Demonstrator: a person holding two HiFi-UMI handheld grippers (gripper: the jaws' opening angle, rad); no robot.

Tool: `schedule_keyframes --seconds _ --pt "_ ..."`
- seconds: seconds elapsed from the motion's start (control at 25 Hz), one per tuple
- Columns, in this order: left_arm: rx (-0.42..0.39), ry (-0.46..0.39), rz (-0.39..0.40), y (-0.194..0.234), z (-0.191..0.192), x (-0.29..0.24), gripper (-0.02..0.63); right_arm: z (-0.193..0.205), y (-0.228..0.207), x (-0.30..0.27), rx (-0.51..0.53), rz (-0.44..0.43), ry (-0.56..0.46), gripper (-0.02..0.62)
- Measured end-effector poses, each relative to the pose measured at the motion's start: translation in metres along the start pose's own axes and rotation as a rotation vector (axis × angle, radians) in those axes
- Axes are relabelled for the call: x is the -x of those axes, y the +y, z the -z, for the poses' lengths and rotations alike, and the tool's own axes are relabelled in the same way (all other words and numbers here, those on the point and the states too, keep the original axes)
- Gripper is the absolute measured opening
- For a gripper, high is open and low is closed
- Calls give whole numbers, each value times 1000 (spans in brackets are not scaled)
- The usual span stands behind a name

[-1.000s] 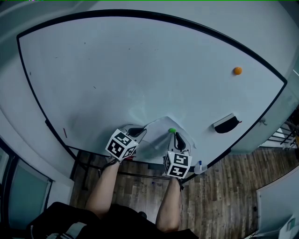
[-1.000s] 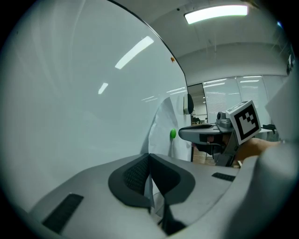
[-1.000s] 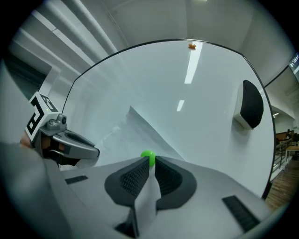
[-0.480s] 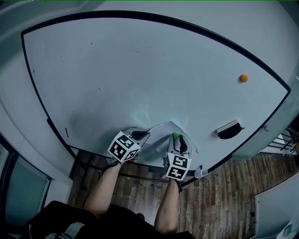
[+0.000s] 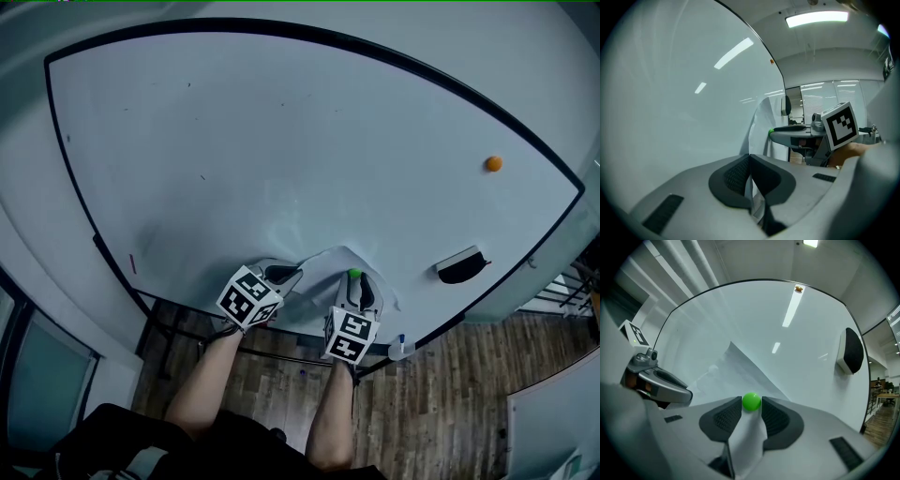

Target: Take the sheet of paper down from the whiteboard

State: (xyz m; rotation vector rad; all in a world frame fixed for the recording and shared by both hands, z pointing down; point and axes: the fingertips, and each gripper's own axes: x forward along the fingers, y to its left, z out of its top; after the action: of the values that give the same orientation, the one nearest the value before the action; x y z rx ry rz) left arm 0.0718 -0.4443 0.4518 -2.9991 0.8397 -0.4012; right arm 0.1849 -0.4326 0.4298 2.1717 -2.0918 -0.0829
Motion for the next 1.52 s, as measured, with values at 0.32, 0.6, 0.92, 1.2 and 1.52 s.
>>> schedule_keyframes --seconds 0.32,0.6,0.92,1.2,1.52 --pt "0 0 16 -1 2 -1 21 0 0 -1 -3 40 -4 141" --pt "0 -3 28 -1 3 -1 21 0 0 -2 -5 70 0 137" --pt "7 -10 31 1 4 -2 21 0 0 -3 -17 79 2 133" --pt "22 -9 29 1 7 -4 21 0 -1 -3 -11 69 7 133" --pt "16 1 31 0 8 -3 21 0 -1 -4 -6 54 8 133"
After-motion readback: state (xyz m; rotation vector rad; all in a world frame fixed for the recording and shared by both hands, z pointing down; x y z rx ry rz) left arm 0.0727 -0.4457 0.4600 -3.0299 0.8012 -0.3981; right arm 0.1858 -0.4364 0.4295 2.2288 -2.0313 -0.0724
